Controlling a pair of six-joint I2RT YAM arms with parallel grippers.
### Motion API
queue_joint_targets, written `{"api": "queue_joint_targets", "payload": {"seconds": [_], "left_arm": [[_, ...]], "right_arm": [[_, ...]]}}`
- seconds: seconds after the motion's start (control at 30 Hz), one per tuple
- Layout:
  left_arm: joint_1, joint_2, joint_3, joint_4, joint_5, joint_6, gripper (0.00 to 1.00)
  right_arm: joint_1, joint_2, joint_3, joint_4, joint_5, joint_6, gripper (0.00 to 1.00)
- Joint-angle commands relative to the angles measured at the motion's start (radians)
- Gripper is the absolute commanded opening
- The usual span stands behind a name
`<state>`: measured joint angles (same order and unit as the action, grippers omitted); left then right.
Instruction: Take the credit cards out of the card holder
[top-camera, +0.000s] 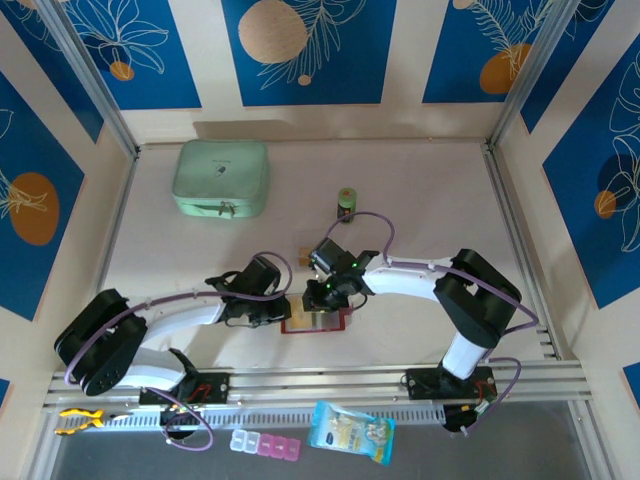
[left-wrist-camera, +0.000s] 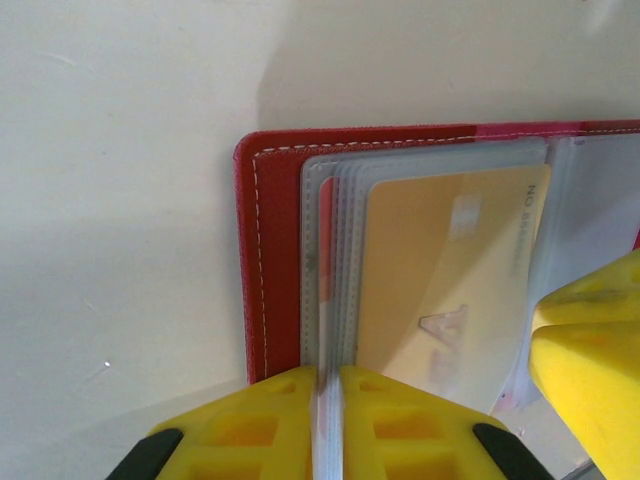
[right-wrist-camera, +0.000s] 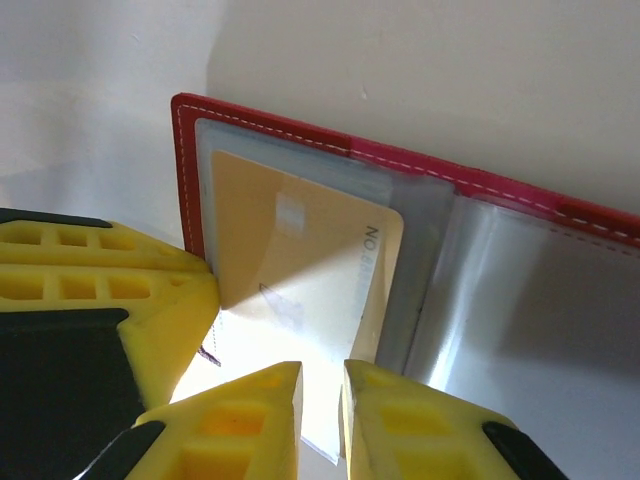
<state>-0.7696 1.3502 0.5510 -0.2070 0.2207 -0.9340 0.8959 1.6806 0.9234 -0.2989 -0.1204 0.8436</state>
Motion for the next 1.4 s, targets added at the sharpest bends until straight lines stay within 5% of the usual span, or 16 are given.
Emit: {"api": "queue_joint_targets", "payload": {"seconds": [0.0,1.37], "left_arm": [[0.008,0.014,0.004,-0.054,-0.004,0.017,0.13],[0.009,-0.013,0.05,-0.098,-0.01,0.028,0.13]], "right_arm": [[0.005,0.026,0.0,0.01,-0.027,0.01,0.19],[-0.002,-0.039,0.025,-0.114,0.074,-0.032,0.25]]}}
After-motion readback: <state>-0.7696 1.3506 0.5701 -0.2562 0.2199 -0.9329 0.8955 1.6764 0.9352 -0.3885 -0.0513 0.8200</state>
